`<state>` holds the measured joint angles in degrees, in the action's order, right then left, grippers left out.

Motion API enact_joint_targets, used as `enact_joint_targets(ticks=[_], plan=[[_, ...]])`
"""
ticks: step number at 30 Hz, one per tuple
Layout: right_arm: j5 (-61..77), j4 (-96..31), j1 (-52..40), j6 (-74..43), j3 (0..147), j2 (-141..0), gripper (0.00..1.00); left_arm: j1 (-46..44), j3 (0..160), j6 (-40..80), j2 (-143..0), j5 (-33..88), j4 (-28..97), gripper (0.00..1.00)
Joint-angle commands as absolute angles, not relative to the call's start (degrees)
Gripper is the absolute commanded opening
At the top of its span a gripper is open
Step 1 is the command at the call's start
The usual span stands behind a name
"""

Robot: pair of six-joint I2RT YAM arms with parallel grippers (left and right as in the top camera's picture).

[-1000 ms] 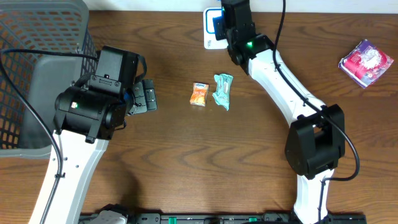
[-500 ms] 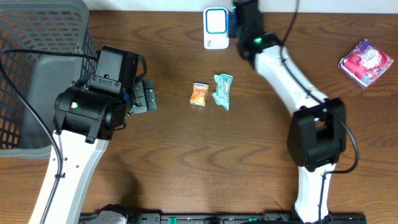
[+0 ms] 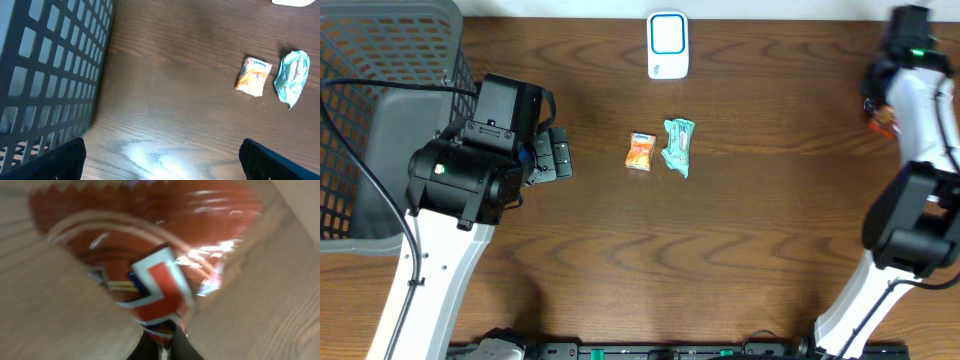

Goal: Scan the item barcode

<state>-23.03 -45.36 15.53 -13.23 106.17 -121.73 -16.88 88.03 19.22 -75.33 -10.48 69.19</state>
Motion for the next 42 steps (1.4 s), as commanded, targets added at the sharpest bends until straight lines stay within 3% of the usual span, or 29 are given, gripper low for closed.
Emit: enact_joint_targets(ticks=[1,3,5,10,15,23,30,42], plan=[[-10.11,-45.58,19.53,-14.13,106.04,-119.37,0.5,-16.67,88.25,18.68,-75.22,-11.0,69.41,0.98],[-5.23,-45.71,21.54,-14.15,106.04,-119.39,0.75,-16.67,88.25,18.68,-75.22,-11.0,69.41,0.98],[0.69,-46.13,23.05,-15.16,106.04,-119.37,0.8,-16.67,88.25,18.68,-75.22,-11.0,69.41,0.98],[15.0,-46.54,22.61,-15.4,106.04,-119.35,0.82,-16.67,88.25,18.68,-75.22,-11.0,69.41,0.98],[30.46,-47.77,19.27,-13.8,106.04,-119.35,0.7,-16.67,88.25,18.68,-75.22,-11.0,69.41,0.98],[32.64,-59.09,5.72,-9.54,106.0,-119.37,0.7,-16.67,88.25,18.68,-75.22,-11.0,69.41,0.98],[25.41,-58.65,-7.49,-10.11,105.95,-119.37,0.65,-16.67,88.25,18.68,-75.22,-11.0,69.41,0.98],[-15.42,-55.68,-29.93,-27.31,105.95,-120.09,0.58,-16.67,88.25,18.68,-75.22,-11.0,69.41,0.98]])
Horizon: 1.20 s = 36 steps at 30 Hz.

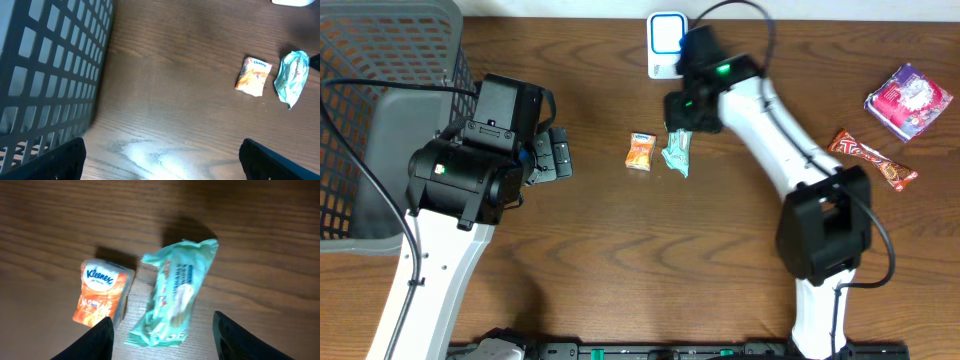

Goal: Scan the item barcode

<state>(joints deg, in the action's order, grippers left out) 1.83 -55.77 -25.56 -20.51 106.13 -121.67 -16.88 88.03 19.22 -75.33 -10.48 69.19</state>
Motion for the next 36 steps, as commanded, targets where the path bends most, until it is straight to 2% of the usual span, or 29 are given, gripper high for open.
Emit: enact_joint_targets(ticks=[1,8,20,29,33,35,36], plan=[[-17.32,-55.66,-31.07,-27.97,105.95,-120.38,0.58,-16.67,88.25,18.68,-75.22,-11.0,69.41,0.98],[-22.41,-55.07,-36.53,-28.91,105.95,-126.96,0.59,-16.67,88.25,18.68,-75.22,-11.0,69.41,0.98],[-26.85,-58.24,-34.85,-28.6,105.95,-130.91,0.6,-16.67,88.25,18.68,-75.22,-11.0,69.41,0.98],[-20.23,-57.58,-32.84,-25.23,105.89,-133.84,0.37,-16.67,88.25,18.68,-75.22,-11.0,69.41,0.98],[-16.95,-57.63,-32.45,-23.03,106.0,-133.58,0.09,-16.67,88.25,18.68,-75.22,-11.0,69.41,0.98],[-14.96,-57.65,-31.92,-22.22,106.13,-132.66,0.01,-16.67,88.25,18.68,-75.22,-11.0,69.41,0.98],[-12.88,-57.58,-31.35,-21.43,106.21,-132.11,0.01,-16.67,88.25,18.68,-75.22,-11.0,69.41,0.98]])
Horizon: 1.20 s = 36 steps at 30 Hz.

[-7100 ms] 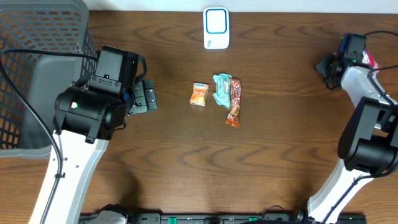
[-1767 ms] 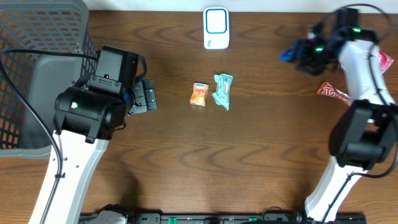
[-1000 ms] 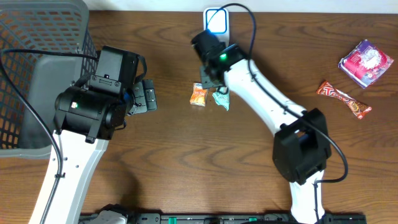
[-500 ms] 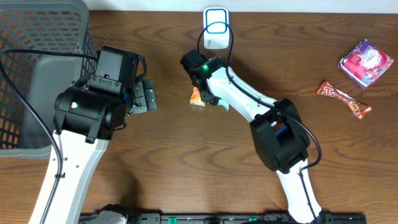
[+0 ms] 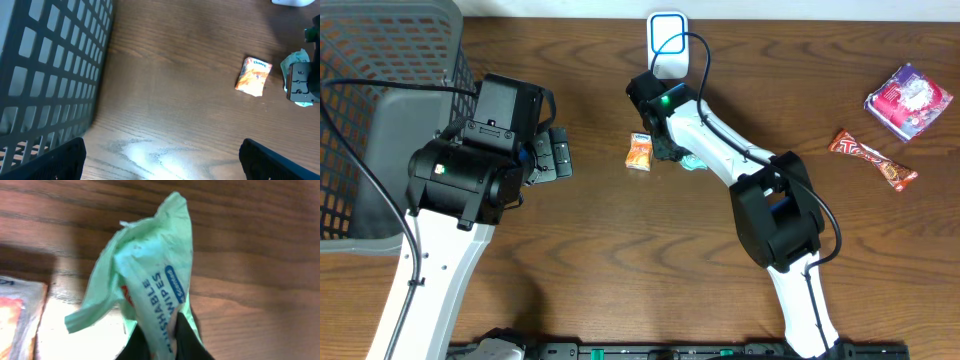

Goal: Scan the item barcode

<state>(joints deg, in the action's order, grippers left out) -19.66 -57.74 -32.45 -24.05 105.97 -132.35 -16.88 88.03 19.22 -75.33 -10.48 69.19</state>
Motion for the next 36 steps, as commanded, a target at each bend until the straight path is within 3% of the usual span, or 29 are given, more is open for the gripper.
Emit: enact_joint_targets(ticks=[1,12,21,24,25,36], plan=[[-11.2,-57.63,-30.92,-20.88,106.37,-131.59,0.01,-16.67,88.25,18.68,-75.22,-11.0,69.41,0.98],[41.95,-56.6,-15.0,-10.87,106.1,-127.79,0.01,-16.67,88.25,18.68,-75.22,-11.0,69.41,0.98],[40.27,-55.11,-5.93,-11.57,96.49,-127.94,0.02,-16.67,88.25,18.68,-75.22,-11.0,69.41,0.98],[33.61,-57.78,-2.44,-11.73,96.77,-127.7,0.29,-16.67,88.25,18.68,-75.22,-11.0,69.41,0.98],[32.6,-58.87,-1.65,-11.73,97.49,-127.63,0.32,-16.67,88.25,18.68,-75.22,-11.0,69.41,0.98],[25.78,-72.69,-0.58,-7.16,112.03,-126.63,0.52,-16.67,88.25,18.68,-75.22,-11.0,69.41,0.98]])
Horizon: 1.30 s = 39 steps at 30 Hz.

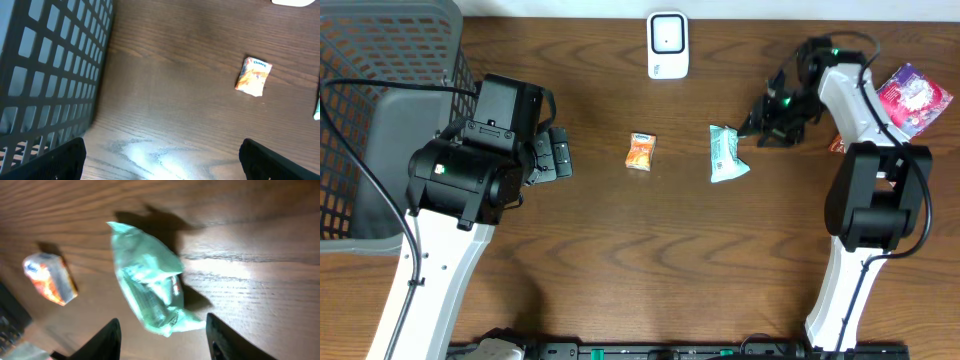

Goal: Scan the item barcode

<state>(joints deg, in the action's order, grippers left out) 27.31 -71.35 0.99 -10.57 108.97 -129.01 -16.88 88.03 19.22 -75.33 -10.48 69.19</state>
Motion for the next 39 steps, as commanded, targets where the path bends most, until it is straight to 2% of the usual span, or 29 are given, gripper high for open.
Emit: enact_joint_targets(ticks=[1,2,8,18,20,23,25,31,35,39], plan=[[25.76,-72.97,-1.15,-6.33,112.22,-126.63,0.53,-16.67,88.25,18.68,-75.22,-11.0,69.41,0.98],[25.52,-73.08,-1.72,-5.43,112.16,-126.63,0.57,-16.67,88.25,18.68,-75.22,-11.0,69.41,0.98],[17.72,-68.75,-3.86,-5.41,107.18,-126.67,0.66,-16.67,88.25,18.68,-75.22,-11.0,69.41,0.98],[24.99,-56.1,-4.03,-3.53,93.56,-126.67,0.6,-16.67,88.25,18.68,-75.22,-11.0,69.41,0.98],[25.02,-53.32,-4.62,-3.55,91.11,-126.67,0.47,-16.67,88.25,18.68,-75.22,-11.0,69.41,0.98],[24.99,-52.6,-4.89,-3.57,90.83,-126.67,0.16,-16.67,88.25,18.68,-75.22,-11.0,69.41,0.98],[25.02,-52.93,-4.89,-3.92,91.81,-126.63,0.01,-16.67,88.25,18.68,-75.22,-11.0,69.41,0.98],[20.43,-58.43,-5.23,-6.7,99.46,-126.63,0.01,-16.67,88.25,18.68,-75.22,-11.0,69.41,0.98],[4.47,-65.49,-7.9,-10.66,107.04,-126.61,0.01,-16.67,88.25,18.68,-75.22,-11.0,69.41,0.98],[-18.68,-69.54,-13.15,-15.55,109.78,-126.63,0.01,-16.67,88.25,18.68,-75.22,-11.0,69.41,0.98]])
